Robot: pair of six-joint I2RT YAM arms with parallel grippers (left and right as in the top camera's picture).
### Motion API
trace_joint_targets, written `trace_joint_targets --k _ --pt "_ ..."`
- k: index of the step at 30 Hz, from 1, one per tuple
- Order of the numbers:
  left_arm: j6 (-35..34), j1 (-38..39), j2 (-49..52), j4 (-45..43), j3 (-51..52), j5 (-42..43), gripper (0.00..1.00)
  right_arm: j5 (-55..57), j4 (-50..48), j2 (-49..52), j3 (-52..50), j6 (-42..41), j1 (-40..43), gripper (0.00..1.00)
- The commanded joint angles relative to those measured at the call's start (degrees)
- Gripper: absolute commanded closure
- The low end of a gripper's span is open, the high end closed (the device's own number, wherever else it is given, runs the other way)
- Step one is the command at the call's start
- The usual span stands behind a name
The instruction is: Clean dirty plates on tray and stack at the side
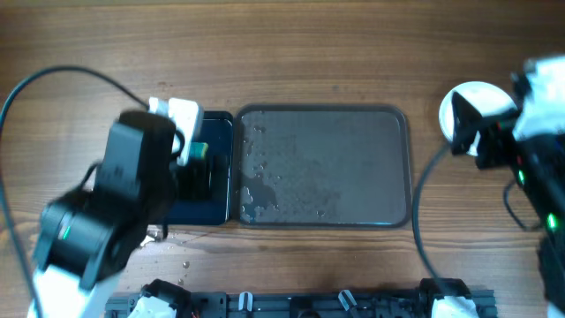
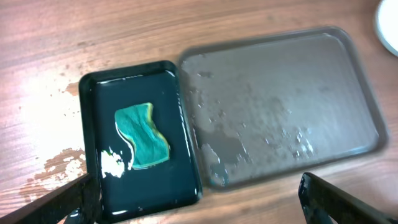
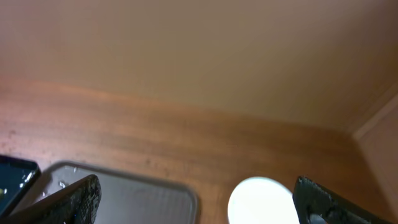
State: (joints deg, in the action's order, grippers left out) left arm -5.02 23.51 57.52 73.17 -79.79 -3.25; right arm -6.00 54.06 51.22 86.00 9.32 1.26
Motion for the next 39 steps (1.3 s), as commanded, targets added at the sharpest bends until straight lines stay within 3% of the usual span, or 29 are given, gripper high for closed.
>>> trace_joint_targets --k 1,4,11,18,20,22,36,39 --pt "-2.10 5.31 -8.92 4.00 -0.76 -2.69 0.00 -0.48 0.39 -4.33 0.39 1.36 -0.28 0.00" --pt "-8.13 5.40 -14.38 5.77 -0.76 -3.96 0.00 -0.52 2.36 -4.59 0.15 -0.72 -0.28 0.00" --pt "-8.07 5.42 -15.47 6.03 -0.74 -3.96 0.00 -0.52 9.94 -1.81 -0.48 -0.39 -0.28 0.00" --pt "-8.07 5.42 -15.47 6.69 -0.74 -3.93 0.00 -0.13 9.88 3.45 -0.48 0.09 -0.28 0.00" --pt "-8.07 5.42 -15.47 7.63 -0.74 -3.93 0.00 4.94 9.70 5.70 -0.48 7.08 -0.28 0.00" --pt "-8.09 5.42 -15.47 7.72 -0.74 -3.93 0.00 5.07 9.53 8.07 -0.46 8.63 -0.28 0.00" --pt "-8.07 5.42 -15.47 7.72 -0.74 -3.93 0.00 3.74 9.29 10.05 -0.46 8.50 -0.28 0.00" --pt "-8.07 5.42 -15.47 7.72 -0.74 -3.93 0.00 -2.62 10.56 10.05 -0.46 8.41 -0.28 0.00"
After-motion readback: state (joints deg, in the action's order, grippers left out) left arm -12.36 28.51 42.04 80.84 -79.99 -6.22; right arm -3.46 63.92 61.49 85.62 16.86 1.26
